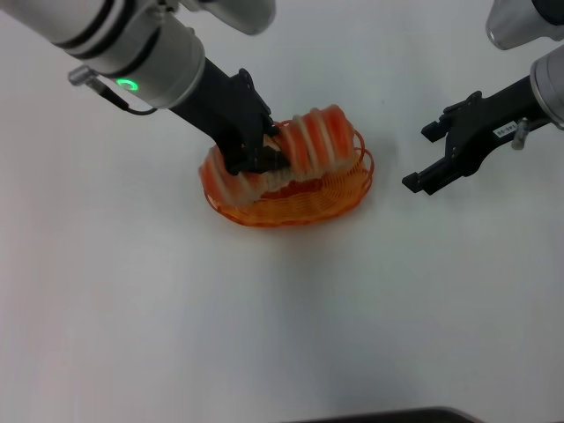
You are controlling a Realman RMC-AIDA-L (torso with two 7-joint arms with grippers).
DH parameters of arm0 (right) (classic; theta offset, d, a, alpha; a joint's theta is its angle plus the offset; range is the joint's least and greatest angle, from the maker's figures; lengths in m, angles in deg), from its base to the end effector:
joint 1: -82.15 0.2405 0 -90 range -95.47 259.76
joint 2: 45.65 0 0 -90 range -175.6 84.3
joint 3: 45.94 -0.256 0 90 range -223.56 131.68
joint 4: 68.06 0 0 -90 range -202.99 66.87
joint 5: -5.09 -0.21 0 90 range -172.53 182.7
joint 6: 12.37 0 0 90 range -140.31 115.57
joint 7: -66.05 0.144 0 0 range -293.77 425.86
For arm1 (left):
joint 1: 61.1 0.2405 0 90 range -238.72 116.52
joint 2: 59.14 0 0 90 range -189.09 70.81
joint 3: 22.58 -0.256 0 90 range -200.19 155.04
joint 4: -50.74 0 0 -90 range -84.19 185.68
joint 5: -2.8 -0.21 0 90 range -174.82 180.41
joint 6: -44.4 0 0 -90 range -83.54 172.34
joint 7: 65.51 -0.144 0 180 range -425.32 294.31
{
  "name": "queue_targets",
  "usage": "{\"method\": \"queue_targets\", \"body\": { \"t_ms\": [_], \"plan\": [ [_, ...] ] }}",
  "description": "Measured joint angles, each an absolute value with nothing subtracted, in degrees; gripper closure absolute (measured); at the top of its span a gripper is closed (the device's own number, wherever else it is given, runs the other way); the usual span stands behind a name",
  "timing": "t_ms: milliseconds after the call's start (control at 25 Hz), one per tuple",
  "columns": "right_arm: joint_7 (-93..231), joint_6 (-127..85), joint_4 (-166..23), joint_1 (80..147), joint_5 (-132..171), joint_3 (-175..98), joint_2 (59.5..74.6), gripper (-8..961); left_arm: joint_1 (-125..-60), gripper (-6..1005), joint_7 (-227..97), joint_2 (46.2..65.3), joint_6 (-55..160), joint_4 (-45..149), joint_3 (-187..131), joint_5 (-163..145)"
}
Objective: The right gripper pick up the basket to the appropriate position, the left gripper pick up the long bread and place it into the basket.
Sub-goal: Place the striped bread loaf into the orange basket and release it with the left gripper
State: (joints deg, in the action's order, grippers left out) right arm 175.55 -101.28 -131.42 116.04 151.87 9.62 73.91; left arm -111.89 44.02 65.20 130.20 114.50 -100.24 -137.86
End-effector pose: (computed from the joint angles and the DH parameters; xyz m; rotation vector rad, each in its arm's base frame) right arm 0.2489 0.3562 0.0244 -2.7766 0.6918 -0.3152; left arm -0.0885 0.3691 -0.0623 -3.0414 0.1091 0.3765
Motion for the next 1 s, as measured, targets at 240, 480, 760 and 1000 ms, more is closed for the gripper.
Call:
{"method": "queue_targets", "body": {
  "t_ms": [240, 480, 760, 1000],
  "plan": [
    [175.64, -101.20, -131.42, 116.17, 151.85, 9.60, 73.98, 8, -111.65, 753, 44.71, 65.27, 121.73, 110.92, -104.24, -137.84],
    [175.87, -101.05, -131.42, 116.37, 151.78, 9.60, 74.03, 8, -111.47, 706, 45.16, 65.22, 120.43, 109.73, -105.00, -138.01],
    [176.24, -101.04, -131.42, 116.74, 151.77, 9.60, 74.06, 8, -110.65, 497, 45.69, 65.17, 120.15, 110.13, -104.13, -137.83],
    [176.31, -101.05, -131.42, 116.78, 151.77, 9.60, 74.06, 8, -109.93, 263, 45.44, 65.17, 119.82, 110.74, -103.09, -136.67]
  ]
}}
